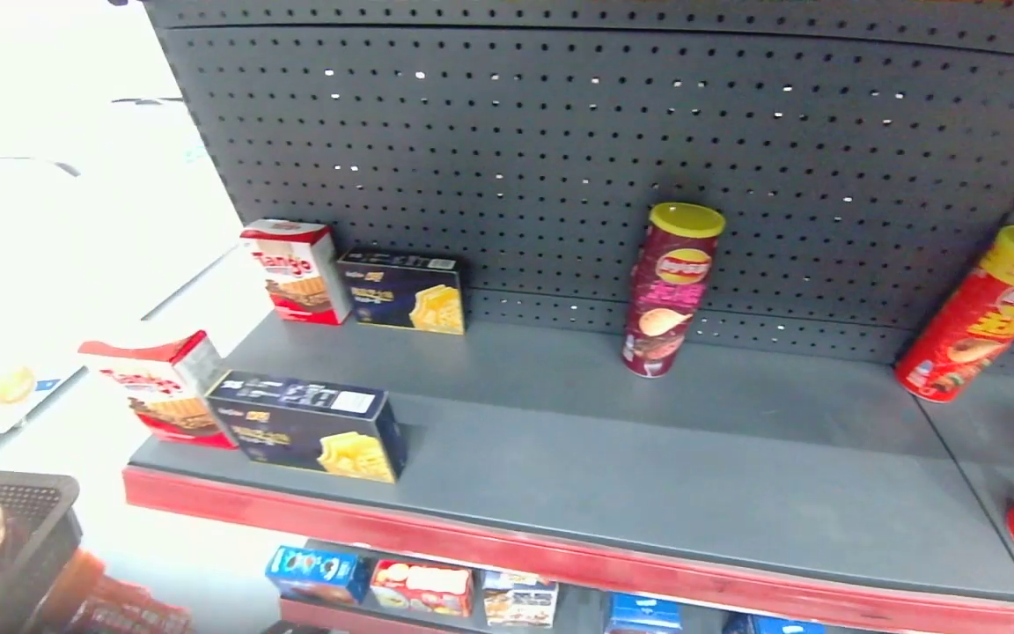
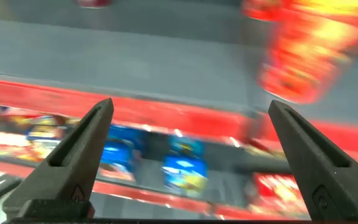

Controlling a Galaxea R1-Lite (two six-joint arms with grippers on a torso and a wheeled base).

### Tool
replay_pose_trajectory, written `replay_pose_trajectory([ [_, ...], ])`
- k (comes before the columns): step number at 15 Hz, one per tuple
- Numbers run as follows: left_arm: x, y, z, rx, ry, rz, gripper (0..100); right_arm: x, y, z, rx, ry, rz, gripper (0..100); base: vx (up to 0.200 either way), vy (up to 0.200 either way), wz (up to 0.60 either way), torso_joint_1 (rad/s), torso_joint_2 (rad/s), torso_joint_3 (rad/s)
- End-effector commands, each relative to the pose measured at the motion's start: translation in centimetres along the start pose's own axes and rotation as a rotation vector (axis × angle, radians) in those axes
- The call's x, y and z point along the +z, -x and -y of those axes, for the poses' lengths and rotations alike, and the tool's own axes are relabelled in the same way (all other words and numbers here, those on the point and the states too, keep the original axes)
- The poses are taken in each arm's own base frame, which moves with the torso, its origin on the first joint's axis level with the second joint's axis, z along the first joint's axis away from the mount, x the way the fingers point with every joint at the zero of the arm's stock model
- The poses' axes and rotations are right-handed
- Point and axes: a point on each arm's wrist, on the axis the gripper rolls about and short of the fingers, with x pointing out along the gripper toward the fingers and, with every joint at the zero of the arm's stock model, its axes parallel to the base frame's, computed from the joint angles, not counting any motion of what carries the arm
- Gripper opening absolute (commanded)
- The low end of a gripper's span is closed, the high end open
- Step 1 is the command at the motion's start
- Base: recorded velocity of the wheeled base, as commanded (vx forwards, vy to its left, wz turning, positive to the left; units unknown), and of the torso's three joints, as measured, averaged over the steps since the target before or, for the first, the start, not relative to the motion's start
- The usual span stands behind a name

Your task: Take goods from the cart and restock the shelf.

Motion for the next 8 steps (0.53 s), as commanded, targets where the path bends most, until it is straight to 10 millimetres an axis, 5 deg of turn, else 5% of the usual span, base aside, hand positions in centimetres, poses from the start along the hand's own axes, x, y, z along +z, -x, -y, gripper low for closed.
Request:
replay_pose_trajectory([
  [1, 0.00, 0.00, 0.00, 0.001, 0.000, 0.000, 100, 0.00, 0.00, 0.00, 0.001, 0.000, 0.000, 100, 0.000, 0.000, 0.60, 0.007, 0.00, -0.002],
  [5, 0.00, 0.00, 0.00, 0.001, 0.000, 0.000, 100, 0.01, -0.01, 0.00, -0.001, 0.002, -0.001, 100, 0.000, 0.000, 0.60, 0.004, 0.00, 0.007],
  [8, 0.00, 0.00, 0.00, 0.001, 0.000, 0.000, 100, 0.01, -0.01, 0.00, -0.001, 0.002, -0.001, 100, 0.000, 0.000, 0.00, 0.000, 0.00, 0.000],
])
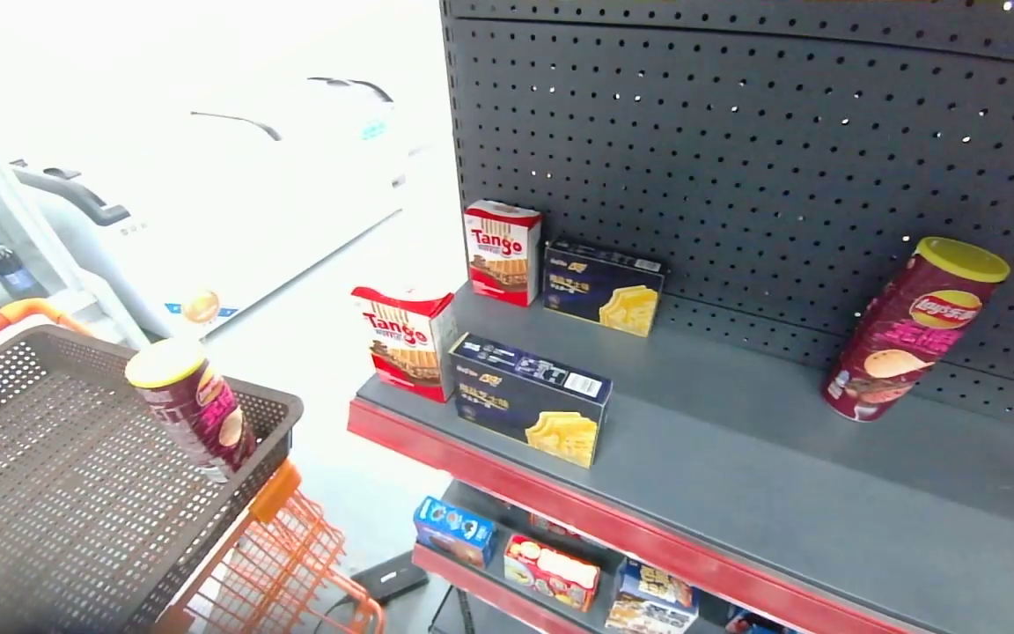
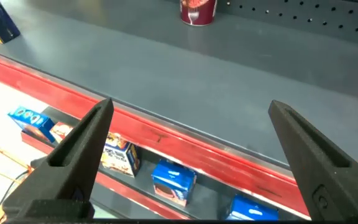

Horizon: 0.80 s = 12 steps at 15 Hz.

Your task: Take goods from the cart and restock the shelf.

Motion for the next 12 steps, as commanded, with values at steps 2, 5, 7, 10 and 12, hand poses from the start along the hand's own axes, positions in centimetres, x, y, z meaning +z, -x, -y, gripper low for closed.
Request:
replay_pose_trajectory([
  [2, 0.00, 0.00, 0.00, 0.000, 0.000, 0.001, 100, 0.00, 0.00, 0.00, 0.001, 0.000, 0.000, 100, 0.000, 0.000, 0.00, 0.000, 0.00, 0.000],
  [5, 0.00, 0.00, 0.00, 0.000, 0.000, 0.001, 100, 0.00, 0.00, 0.00, 0.001, -0.001, 0.000, 100, 0.000, 0.000, 0.00, 0.000, 0.00, 0.000],
  [7, 0.00, 0.00, 0.00, 0.000, 0.000, 0.001, 100, 0.00, 0.00, 0.00, 0.001, 0.000, 0.000, 100, 0.000, 0.000, 0.00, 0.000, 0.00, 0.000],
  [10, 0.00, 0.00, 0.00, 0.000, 0.000, 0.001, 100, 0.00, 0.00, 0.00, 0.001, 0.000, 0.000, 100, 0.000, 0.000, 0.00, 0.000, 0.00, 0.000],
  [12, 0.00, 0.00, 0.00, 0.000, 0.000, 0.001, 100, 0.00, 0.00, 0.00, 0.001, 0.000, 0.000, 100, 0.000, 0.000, 0.00, 0.000, 0.00, 0.000],
])
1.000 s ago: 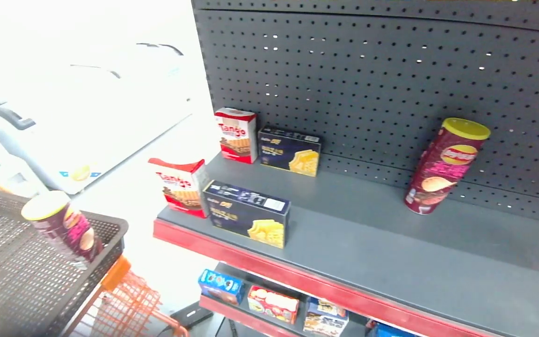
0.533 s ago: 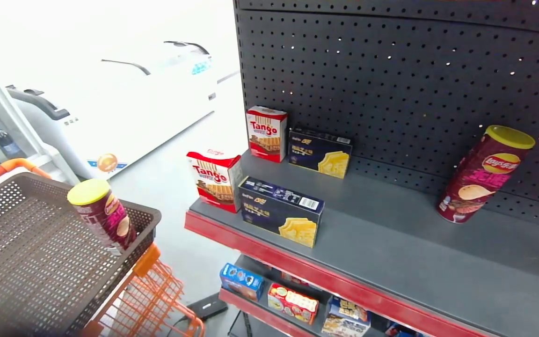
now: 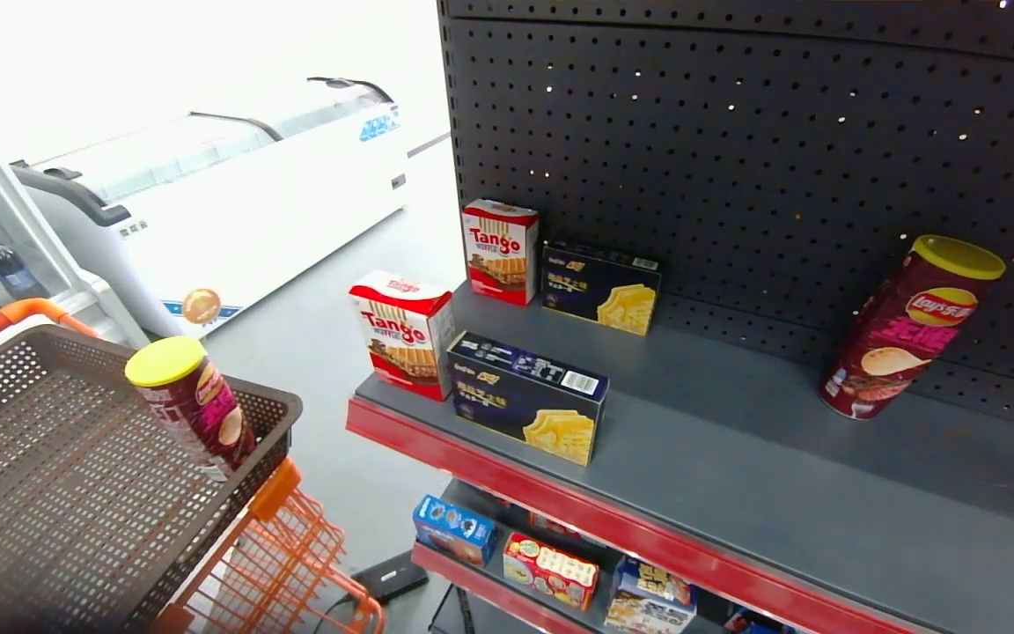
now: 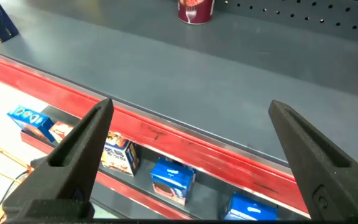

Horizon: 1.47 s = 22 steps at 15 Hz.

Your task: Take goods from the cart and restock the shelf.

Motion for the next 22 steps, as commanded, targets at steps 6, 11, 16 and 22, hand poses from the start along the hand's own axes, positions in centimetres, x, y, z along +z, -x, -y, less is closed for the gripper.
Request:
replay_pose_trajectory([
  [6, 0.2, 0.1, 0.0, -0.002, -0.002, 0.003, 100, 0.0, 0.0, 0.0, 0.001, 0.000, 0.000, 100, 0.000, 0.000, 0.00, 0.000, 0.00, 0.000],
  [11, 12.1, -6.8, 0.4, 0.020, -0.036, -0.165, 100, 0.0, 0.0, 0.0, 0.001, 0.000, 0.000, 100, 0.000, 0.000, 0.00, 0.000, 0.00, 0.000],
  [16, 11.9, -12.4, -1.3, 0.194, -0.041, -0.316, 100, 0.0, 0.0, 0.0, 0.001, 0.000, 0.000, 100, 0.000, 0.000, 0.00, 0.000, 0.00, 0.000],
  [22, 8.1, -18.9, -3.1, 0.238, -0.040, -0.263, 100, 0.0, 0.0, 0.0, 0.001, 0.000, 0.000, 100, 0.000, 0.000, 0.00, 0.000, 0.00, 0.000],
])
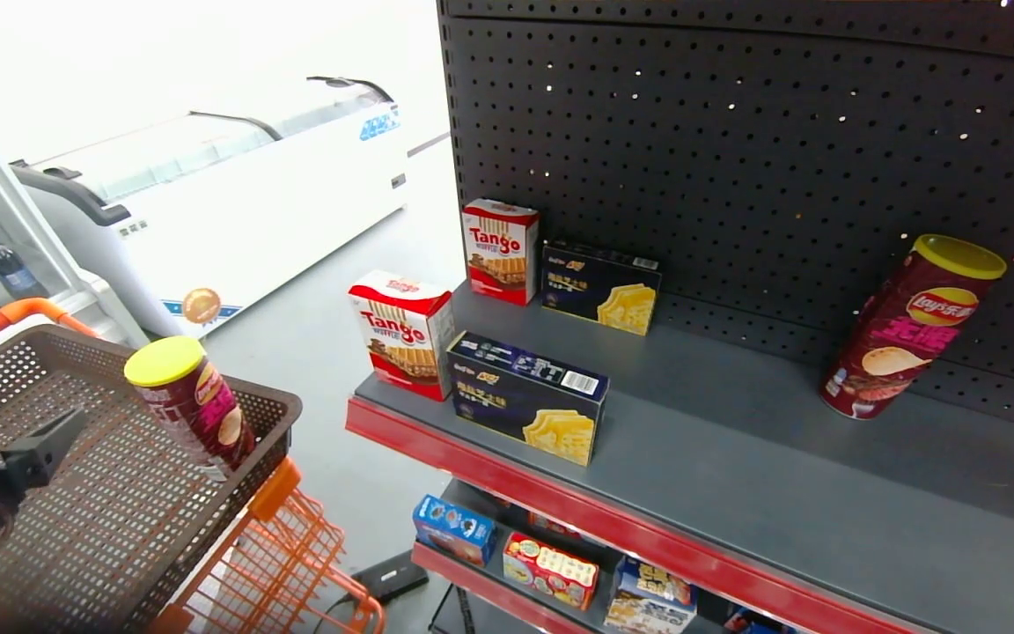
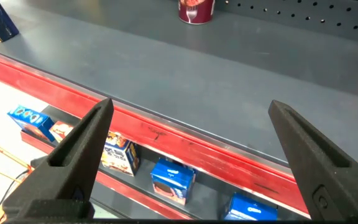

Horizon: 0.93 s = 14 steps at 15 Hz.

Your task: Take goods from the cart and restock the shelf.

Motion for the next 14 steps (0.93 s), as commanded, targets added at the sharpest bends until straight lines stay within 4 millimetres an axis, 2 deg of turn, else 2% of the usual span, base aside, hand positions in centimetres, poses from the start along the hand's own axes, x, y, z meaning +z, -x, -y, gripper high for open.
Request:
replay_pose_trajectory([
  [1, -3.7, -4.3, 0.3, -0.002, -0.008, -0.110, 100, 0.0, 0.0, 0.0, 0.000, 0.000, 0.000, 100, 0.000, 0.000, 0.00, 0.000, 0.00, 0.000],
  [3, -5.4, -5.6, 0.6, -0.009, -0.005, -0.113, 100, 0.0, 0.0, 0.0, 0.000, 0.000, 0.000, 100, 0.000, 0.000, 0.00, 0.000, 0.00, 0.000],
  [5, -6.2, -7.5, 0.7, -0.022, 0.001, -0.112, 100, 0.0, 0.0, 0.0, 0.000, 0.000, 0.000, 100, 0.000, 0.000, 0.00, 0.000, 0.00, 0.000],
  [10, -7.4, -11.9, 1.0, -0.020, 0.001, -0.059, 100, 0.0, 0.0, 0.0, 0.000, 0.000, 0.000, 100, 0.000, 0.000, 0.00, 0.000, 0.00, 0.000],
  [13, -8.0, -14.1, 1.1, -0.017, 0.002, -0.042, 100, 0.0, 0.0, 0.0, 0.000, 0.000, 0.000, 100, 0.000, 0.000, 0.00, 0.000, 0.00, 0.000],
  [14, -8.1, -14.3, 1.1, -0.018, 0.003, -0.044, 100, 0.0, 0.0, 0.0, 0.000, 0.000, 0.000, 100, 0.000, 0.000, 0.00, 0.000, 0.00, 0.000],
])
